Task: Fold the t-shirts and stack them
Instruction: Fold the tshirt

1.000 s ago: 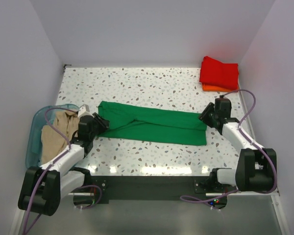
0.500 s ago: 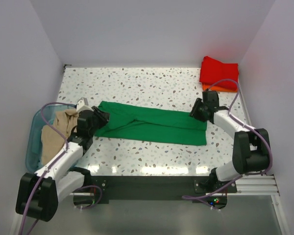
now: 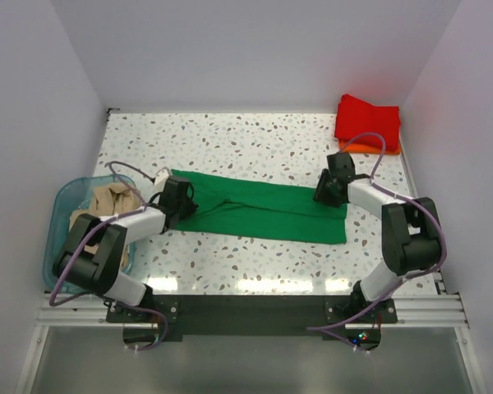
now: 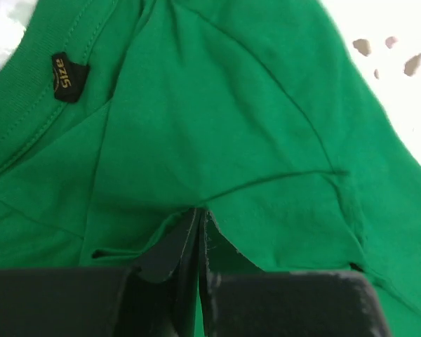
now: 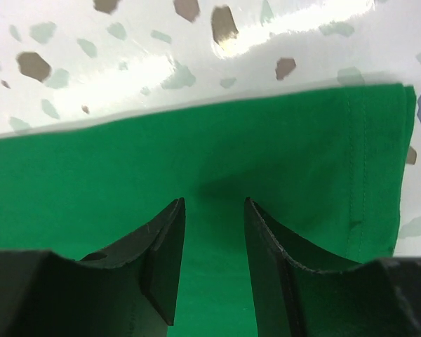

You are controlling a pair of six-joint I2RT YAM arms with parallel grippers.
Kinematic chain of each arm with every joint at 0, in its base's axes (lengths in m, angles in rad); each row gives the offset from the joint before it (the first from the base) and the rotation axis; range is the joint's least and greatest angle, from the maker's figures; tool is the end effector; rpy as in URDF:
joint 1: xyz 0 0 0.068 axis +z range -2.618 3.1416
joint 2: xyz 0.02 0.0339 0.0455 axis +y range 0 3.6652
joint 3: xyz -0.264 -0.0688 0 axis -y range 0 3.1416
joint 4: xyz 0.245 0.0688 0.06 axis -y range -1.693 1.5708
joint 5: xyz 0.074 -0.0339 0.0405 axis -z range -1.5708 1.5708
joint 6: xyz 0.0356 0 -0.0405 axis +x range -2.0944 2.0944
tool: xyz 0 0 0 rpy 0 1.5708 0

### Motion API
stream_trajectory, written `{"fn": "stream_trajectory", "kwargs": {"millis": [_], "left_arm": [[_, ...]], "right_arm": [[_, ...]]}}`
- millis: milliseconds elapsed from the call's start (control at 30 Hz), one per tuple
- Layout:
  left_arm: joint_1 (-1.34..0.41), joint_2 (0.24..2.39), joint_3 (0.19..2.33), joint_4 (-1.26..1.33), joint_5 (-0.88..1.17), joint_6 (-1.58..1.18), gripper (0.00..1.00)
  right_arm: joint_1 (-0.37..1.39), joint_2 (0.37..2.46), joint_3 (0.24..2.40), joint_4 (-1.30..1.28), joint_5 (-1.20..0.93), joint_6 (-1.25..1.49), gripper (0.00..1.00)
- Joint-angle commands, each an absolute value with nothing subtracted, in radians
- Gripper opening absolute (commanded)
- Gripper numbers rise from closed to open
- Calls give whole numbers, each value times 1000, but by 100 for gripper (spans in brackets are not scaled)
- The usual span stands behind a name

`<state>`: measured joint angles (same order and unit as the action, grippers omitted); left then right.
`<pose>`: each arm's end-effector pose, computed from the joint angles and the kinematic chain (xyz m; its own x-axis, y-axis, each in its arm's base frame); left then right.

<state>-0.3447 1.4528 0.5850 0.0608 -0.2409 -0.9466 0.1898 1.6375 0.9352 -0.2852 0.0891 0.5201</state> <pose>0.2553 -0.0826 0.1491 -0.5375 -0.6443 -0.5441 -0.4505 0.7648 -0.4605 0.3185 0.0580 0.1731 -0.7807 0.3541 -0.5149 0.2860 0.9351 0.2093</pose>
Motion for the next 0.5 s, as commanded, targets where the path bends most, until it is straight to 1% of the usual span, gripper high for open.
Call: {"fn": "stream_trajectory", "kwargs": {"millis": [0, 200, 333, 400, 467], "left_arm": [[-345, 1544, 670, 60, -279, -991, 7], [-331, 1738, 842, 6, -284, -965, 8], [-296, 1857, 1009, -63, -275, -908, 10], [-281, 1928, 1064, -67, -249, -885, 10], [-265, 1998, 1156, -74, -215, -842, 14]], "right_arm": [[192, 1629, 891, -261, 111, 552, 43], [192, 1576, 732, -192, 31, 644, 44], [201, 1444, 623, -132, -31, 739, 44], [245, 1382, 583, -118, -35, 779, 44], [317, 1290, 531, -103, -28, 860, 44]]}}
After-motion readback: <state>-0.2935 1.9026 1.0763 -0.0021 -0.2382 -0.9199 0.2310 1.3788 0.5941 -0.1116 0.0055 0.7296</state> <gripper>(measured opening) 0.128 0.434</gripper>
